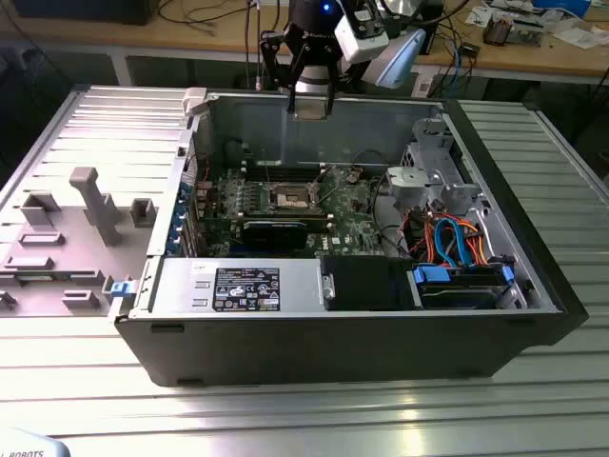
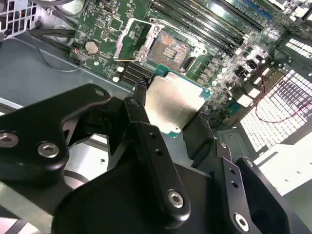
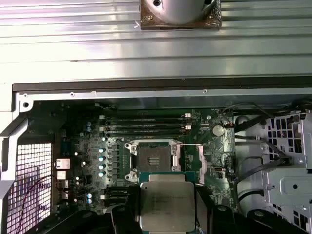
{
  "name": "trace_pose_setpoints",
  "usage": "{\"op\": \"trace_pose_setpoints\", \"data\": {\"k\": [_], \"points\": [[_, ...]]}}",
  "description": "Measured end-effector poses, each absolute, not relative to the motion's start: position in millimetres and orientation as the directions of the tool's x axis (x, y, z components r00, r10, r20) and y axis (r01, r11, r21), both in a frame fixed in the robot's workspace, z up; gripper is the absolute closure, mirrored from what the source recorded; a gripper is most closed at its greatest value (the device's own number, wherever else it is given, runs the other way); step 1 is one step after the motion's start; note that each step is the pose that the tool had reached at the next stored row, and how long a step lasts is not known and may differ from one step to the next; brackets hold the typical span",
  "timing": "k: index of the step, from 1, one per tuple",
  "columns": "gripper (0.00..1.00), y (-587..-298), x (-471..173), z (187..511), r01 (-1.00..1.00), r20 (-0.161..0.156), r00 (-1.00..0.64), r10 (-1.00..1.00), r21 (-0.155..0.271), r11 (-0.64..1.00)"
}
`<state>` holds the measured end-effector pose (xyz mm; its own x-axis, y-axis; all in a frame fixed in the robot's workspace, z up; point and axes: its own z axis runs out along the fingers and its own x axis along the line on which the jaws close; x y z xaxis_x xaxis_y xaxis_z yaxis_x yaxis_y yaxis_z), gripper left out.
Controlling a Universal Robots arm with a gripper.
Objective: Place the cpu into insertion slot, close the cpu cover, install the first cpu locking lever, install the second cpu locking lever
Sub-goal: 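Place the cpu into insertion slot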
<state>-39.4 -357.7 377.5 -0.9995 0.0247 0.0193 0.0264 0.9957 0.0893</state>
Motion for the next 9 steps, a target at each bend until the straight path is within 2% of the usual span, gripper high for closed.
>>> {"op": "trace_pose_setpoints", "data": {"k": [9], "points": [[0.45,-357.7,-39.4,377.1,0.143,0.019,-0.99,0.142,0.088,0.986]]}}
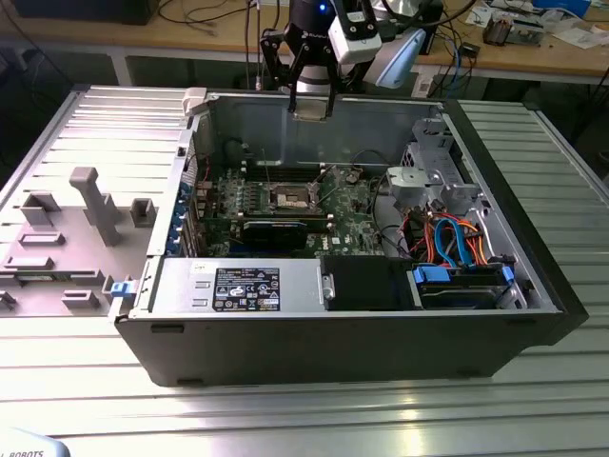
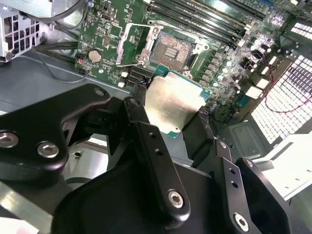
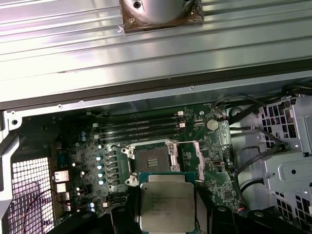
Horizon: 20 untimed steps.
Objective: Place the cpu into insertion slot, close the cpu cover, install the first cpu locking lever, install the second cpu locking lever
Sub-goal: 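Place the cpu into insertion slot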
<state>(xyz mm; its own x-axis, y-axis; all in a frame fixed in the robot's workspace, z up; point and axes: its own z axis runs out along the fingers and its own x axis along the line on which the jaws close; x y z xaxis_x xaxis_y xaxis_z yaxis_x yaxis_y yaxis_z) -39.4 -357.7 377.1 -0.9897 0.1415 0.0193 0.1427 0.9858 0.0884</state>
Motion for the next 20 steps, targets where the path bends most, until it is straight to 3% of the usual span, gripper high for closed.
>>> {"op": "trace_pose_setpoints", "data": {"k": [20], "points": [[0.45,-357.7,-39.4,377.1,0.197,0.019,-0.98,0.196,0.088,0.976]]}}
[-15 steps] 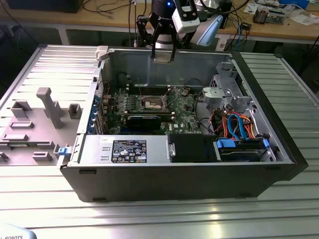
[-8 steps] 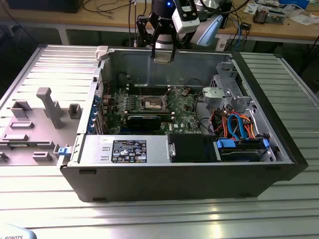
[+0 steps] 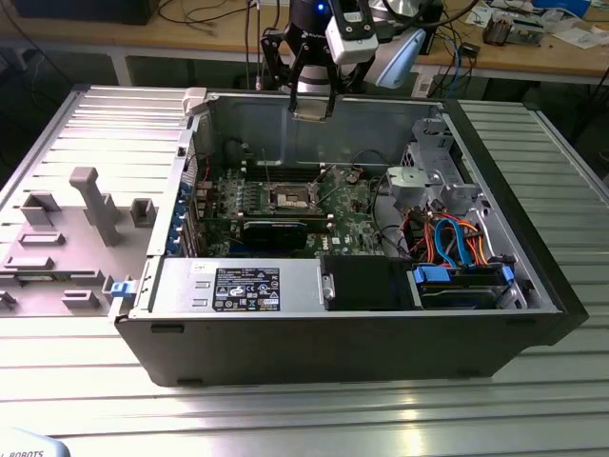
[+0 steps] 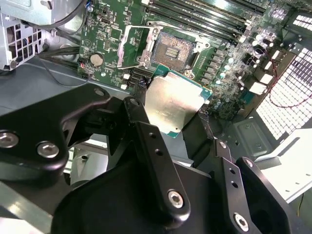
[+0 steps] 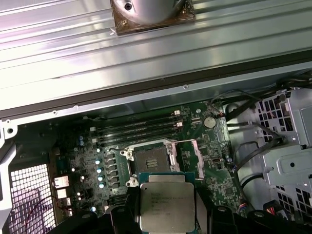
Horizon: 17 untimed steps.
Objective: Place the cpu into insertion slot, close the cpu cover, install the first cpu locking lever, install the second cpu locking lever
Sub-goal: 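Place the cpu into insertion slot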
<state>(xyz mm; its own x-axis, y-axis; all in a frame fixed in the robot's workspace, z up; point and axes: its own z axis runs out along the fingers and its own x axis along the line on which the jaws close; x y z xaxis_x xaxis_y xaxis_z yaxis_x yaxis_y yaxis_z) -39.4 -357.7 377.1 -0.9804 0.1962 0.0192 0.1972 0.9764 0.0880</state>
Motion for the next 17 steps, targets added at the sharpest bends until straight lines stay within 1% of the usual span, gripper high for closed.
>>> {"op": "trace_pose_setpoints", "data": {"k": [17], "points": [[0.45,-357.7,-39.8,377.1,0.211,0.019,-0.977,0.21,0.088,0.973]]}}
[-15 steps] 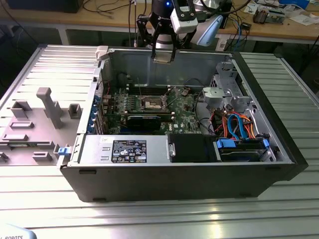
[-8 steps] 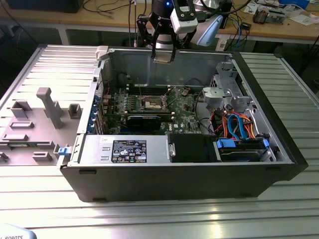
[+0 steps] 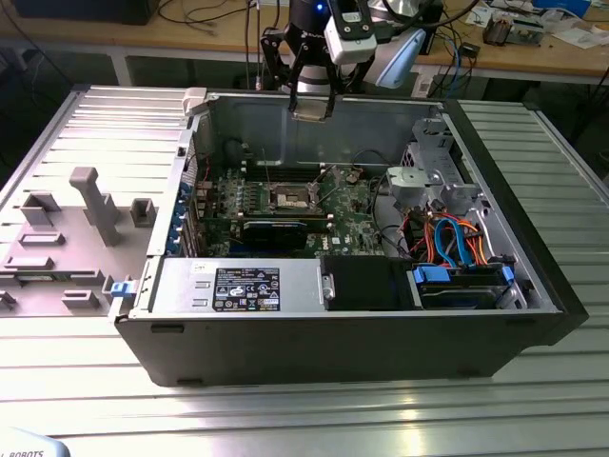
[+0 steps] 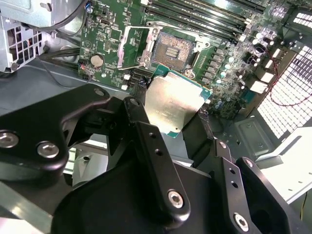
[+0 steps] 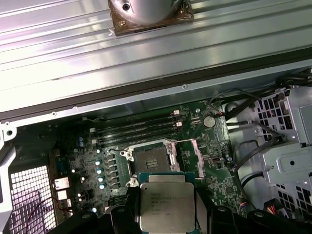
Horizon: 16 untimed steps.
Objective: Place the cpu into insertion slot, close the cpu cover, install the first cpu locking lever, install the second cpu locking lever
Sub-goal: 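Place the cpu into insertion slot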
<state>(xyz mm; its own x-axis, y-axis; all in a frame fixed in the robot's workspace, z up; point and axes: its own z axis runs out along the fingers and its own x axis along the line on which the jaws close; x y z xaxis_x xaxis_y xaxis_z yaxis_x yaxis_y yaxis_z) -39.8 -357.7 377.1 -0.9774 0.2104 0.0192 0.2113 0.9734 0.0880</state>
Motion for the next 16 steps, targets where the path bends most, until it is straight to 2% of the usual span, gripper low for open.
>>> {"op": "trace_pose_setpoints", "data": {"k": [16], "points": [[0.45,-357.7,-40.1,377.0,0.304,0.019,-0.953,0.303,0.088,0.949]]}}
